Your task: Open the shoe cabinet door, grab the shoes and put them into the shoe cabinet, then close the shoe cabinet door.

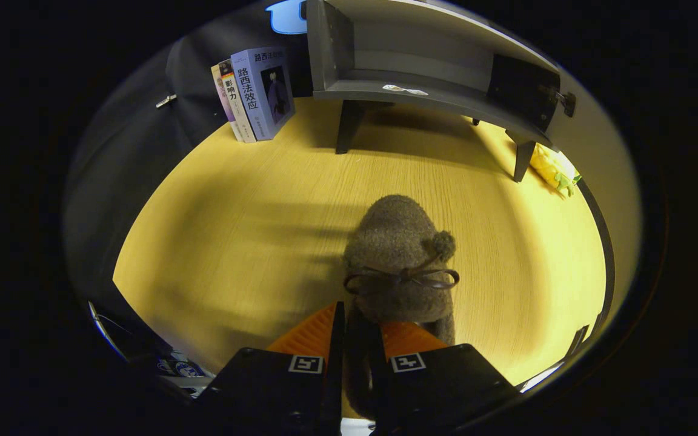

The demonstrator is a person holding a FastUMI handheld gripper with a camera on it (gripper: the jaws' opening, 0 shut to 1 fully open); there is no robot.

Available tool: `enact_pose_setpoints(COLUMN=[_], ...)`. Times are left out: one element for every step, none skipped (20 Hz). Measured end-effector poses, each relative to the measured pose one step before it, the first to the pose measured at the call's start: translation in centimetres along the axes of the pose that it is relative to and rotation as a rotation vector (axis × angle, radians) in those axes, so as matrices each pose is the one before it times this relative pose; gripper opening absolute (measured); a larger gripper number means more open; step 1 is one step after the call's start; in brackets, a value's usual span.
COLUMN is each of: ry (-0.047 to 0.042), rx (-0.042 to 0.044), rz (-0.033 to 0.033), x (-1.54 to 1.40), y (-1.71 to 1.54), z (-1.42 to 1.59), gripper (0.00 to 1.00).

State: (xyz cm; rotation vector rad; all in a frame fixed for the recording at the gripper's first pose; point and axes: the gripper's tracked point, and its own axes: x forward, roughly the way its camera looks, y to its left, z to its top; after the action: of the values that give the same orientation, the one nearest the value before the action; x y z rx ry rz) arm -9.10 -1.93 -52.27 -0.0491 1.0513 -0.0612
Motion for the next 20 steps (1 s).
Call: enact_pose_setpoints(ry=[-0.00497,0.00392,0.00952,0.0032,-0.00466,-0.01596,-0.01395,-0.0045,0.00208,-0.00831,0.004,-0.01372,0.0034,0.00689,0.00175,0.01337,0.00522,-0.00751,-0.01141,-0.0163], rx=[0.00683,0.00603,-0.00221,-0.00975,-0.01256,-0.00703,-0.00036,0.00027,-0.00277,-0.00633,-0.00245,-0.00139,0.00341,0.00247,0.00767,0.00523,0.00083,-0.00157,-0.0031,-0.00232], rz=[-0.00255,-0.00133,-0.00456,-0.00302,-0.0028,-0.00271,0.00087,0.00078,-0.0039,-0.006,0.01056,-0.0102,0.00112,0.00094,0.00321,-0.00032,-0.00094,0.00202,0.00109,0.00365], x=[0.379,0.363,0.302,0.298,0.252,0.18,0.36,0.483,0.463,0.16,-0.07,-0.811,0.978,-0.089,-0.015,-0.106,-0.355,-0.594,-0.571,-0.8], y=[-0.166,-0.188,-0.155,-0.078,-0.001,-0.037,-0.048,-0.007,-0.121,-0.11,0.436,-0.305,0.085,-0.064,0.048,-0.071,-0.138,-0.102,-0.106,-0.158], z=[0.337,0.167,-0.007,0.137,0.322,0.449,0.575,0.241,0.142,0.243,-0.003,0.669,-0.503,-0.082,-0.042,-0.213,-0.113,0.096,0.252,0.451], gripper=[0.26,0.26,0.27,0.29,0.29,0.28,0.28,0.28,0.28,0.28,0.28,0.17,0.05,0.05,0.05,0.05,0.05,0.05,0.05,0.05])
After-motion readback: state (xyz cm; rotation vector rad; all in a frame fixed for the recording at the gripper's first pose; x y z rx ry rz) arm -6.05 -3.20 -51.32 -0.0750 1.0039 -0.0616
